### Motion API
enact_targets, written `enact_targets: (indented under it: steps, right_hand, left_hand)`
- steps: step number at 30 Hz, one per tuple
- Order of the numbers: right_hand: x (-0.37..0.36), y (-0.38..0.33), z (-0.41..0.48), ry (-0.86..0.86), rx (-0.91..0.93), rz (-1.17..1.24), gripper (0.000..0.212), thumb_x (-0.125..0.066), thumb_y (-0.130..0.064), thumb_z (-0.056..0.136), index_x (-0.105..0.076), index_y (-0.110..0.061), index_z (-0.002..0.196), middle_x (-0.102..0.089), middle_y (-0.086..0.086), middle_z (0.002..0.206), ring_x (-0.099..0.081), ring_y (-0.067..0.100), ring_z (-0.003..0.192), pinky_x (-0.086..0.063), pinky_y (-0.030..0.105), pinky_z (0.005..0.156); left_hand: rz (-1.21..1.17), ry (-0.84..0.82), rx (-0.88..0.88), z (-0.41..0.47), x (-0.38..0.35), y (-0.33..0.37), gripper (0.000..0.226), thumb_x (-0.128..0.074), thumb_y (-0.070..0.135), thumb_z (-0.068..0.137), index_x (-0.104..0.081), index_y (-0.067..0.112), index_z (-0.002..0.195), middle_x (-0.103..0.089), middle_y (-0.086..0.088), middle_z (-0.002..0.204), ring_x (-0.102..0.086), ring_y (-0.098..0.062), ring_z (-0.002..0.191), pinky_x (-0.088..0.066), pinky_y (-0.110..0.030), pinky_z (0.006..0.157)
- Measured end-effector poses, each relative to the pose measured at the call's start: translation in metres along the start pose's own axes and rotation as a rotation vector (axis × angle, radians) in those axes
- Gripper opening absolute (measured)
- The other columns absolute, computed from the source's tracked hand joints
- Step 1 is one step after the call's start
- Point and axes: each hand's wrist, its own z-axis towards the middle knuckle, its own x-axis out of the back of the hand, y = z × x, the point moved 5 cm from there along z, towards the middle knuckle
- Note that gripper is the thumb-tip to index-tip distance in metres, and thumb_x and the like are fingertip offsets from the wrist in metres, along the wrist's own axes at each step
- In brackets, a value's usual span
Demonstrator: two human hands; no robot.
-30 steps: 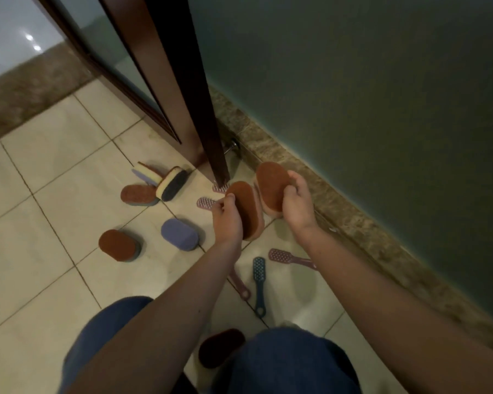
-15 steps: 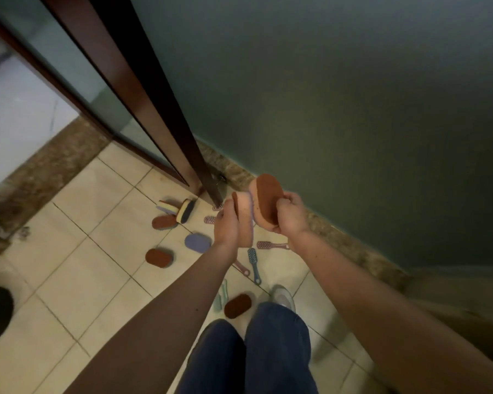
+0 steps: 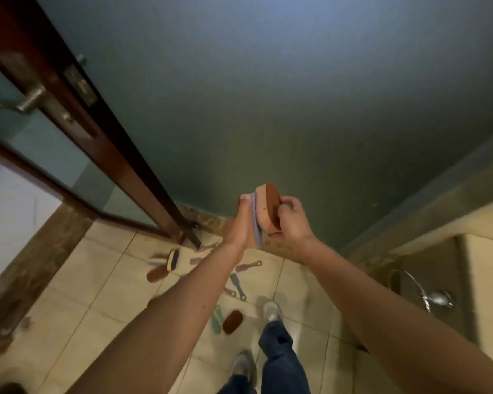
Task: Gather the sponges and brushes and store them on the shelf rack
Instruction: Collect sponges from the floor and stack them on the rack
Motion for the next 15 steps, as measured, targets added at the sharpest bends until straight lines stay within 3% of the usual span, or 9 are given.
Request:
enact_targets:
  steps: [1, 3, 5, 10, 15]
  right_hand:
    - [0.012, -0.005, -0.01, 0.032, 0.016, 0.015, 0.03, -0.038, -0.015, 0.095, -0.047, -0.018, 0.123, -0.059, 0.005, 0.093, -0.06, 0.023, 0.082, -0.057, 0.046, 0.073]
    - [0.034, -0.012, -0.032, 0.082, 0.027, 0.05, 0.022, -0.042, -0.022, 0.095, -0.047, -0.017, 0.115, -0.059, 0.004, 0.096, -0.061, 0.024, 0.09, -0.056, 0.053, 0.081]
    - [0.055, -0.016, -0.055, 0.118, 0.034, 0.123, 0.02, -0.045, -0.027, 0.094, -0.045, -0.017, 0.111, -0.057, 0.003, 0.099, -0.06, 0.022, 0.093, -0.058, 0.047, 0.071]
    - [0.121, -0.024, -0.11, 0.226, 0.087, 0.204, 0.035, -0.053, -0.035, 0.092, -0.041, -0.018, 0.12, -0.056, 0.005, 0.108, -0.061, 0.021, 0.094, -0.056, 0.033, 0.055]
    - [0.201, -0.036, -0.156, 0.349, 0.183, 0.231, 0.034, -0.054, -0.032, 0.093, -0.04, -0.02, 0.121, -0.055, 0.003, 0.107, -0.06, 0.019, 0.094, -0.059, 0.035, 0.066]
  left_hand:
    - [0.028, -0.025, -0.009, -0.011, -0.008, 0.005, 0.056, -0.041, 0.065, 0.09, -0.067, 0.02, 0.108, -0.068, -0.008, 0.105, -0.064, -0.023, 0.097, -0.053, -0.038, 0.088]
    - [0.053, -0.067, -0.044, -0.03, -0.024, 0.012, 0.053, -0.04, 0.065, 0.091, -0.067, 0.02, 0.099, -0.069, -0.005, 0.094, -0.065, -0.018, 0.085, -0.054, -0.028, 0.069]
    - [0.071, -0.115, -0.09, -0.052, -0.042, 0.02, 0.046, -0.04, 0.062, 0.093, -0.065, 0.024, 0.086, -0.067, 0.001, 0.082, -0.062, -0.011, 0.073, -0.046, -0.023, 0.054]
    - [0.175, -0.306, -0.181, -0.108, -0.101, 0.031, 0.038, -0.04, 0.056, 0.095, -0.063, 0.026, 0.087, -0.067, -0.003, 0.093, -0.064, -0.015, 0.079, -0.047, -0.026, 0.058]
    - [0.267, -0.453, -0.285, -0.16, -0.172, 0.041, 0.033, -0.034, 0.05, 0.098, -0.059, 0.033, 0.084, -0.064, 0.002, 0.089, -0.062, -0.014, 0.08, -0.049, -0.029, 0.063]
